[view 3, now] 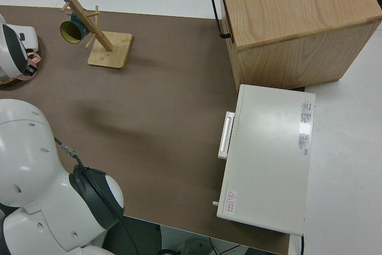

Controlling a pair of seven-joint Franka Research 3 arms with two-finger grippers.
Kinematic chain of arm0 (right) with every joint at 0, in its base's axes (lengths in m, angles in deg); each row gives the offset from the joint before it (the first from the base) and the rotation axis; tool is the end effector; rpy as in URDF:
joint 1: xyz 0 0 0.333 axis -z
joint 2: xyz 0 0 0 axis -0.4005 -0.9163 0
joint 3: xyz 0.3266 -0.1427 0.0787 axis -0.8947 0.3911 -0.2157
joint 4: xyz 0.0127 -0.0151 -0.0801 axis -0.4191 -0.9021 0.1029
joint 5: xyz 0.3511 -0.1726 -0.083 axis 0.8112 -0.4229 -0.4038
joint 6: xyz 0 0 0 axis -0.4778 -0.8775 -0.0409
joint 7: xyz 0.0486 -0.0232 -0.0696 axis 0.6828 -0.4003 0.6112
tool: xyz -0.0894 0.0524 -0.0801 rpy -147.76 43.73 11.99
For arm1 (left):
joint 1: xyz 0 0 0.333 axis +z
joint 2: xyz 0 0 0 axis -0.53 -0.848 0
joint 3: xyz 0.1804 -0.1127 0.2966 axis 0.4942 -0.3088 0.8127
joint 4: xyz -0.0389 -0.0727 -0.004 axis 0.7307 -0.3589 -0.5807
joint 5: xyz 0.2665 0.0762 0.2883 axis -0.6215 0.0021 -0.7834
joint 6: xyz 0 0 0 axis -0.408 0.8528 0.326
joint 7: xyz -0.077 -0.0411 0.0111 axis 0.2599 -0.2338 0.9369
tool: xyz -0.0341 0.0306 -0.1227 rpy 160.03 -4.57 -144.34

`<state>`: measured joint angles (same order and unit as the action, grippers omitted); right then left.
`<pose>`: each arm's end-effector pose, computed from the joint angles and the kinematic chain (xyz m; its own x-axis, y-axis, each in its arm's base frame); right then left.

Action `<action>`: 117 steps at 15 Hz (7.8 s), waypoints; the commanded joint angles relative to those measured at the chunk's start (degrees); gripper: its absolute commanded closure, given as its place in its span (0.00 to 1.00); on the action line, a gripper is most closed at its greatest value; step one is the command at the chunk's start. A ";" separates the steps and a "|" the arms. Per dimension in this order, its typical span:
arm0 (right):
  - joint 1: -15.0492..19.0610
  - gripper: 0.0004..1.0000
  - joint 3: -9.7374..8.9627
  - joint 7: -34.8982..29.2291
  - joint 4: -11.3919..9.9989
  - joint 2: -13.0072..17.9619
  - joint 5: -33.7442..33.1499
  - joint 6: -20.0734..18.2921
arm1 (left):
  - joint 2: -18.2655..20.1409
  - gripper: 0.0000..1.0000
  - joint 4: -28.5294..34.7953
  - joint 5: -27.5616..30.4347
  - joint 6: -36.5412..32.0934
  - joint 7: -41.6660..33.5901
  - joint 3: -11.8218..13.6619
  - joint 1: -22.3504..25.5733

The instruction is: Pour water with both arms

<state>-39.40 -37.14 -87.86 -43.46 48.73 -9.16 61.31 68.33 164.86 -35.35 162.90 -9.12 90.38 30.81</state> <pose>0.5752 0.4882 0.5017 0.9406 -0.3306 -0.0772 -0.3345 -0.8638 -0.3766 0.3972 0.0299 0.5222 0.9145 0.0768 0.3973 0.0511 -0.9959 0.0749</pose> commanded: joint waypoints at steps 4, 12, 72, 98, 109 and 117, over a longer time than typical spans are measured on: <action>-3.98 0.98 -0.64 -5.82 2.59 -9.67 -6.88 7.31 | 1.42 1.00 1.11 -1.78 2.68 1.38 -0.21 0.14; -5.13 0.96 -2.93 -8.99 3.30 -15.13 -14.18 11.00 | 1.42 1.00 1.11 -1.78 2.68 1.47 -0.21 0.06; 4.19 0.01 42.25 67.39 6.11 18.70 2.69 -41.12 | -23.18 1.00 -16.89 3.67 -21.57 1.56 -3.20 -14.36; 3.84 0.01 41.64 67.30 6.11 19.05 2.25 -43.06 | -31.63 1.00 -27.18 4.02 -38.89 3.23 -2.50 -14.71; 3.84 0.01 41.64 67.30 6.11 19.05 2.25 -43.06 | -38.83 1.00 -33.15 4.11 -41.16 4.02 -2.76 -14.71; 3.84 0.01 41.64 67.30 6.11 19.05 2.25 -43.06 | -39.89 1.00 -36.86 4.11 -46.88 4.02 -2.85 -14.71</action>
<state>-35.69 4.50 -21.12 -35.79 66.45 -7.28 18.39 28.90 131.63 -31.78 120.99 -5.95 87.19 16.60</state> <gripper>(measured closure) 0.009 0.366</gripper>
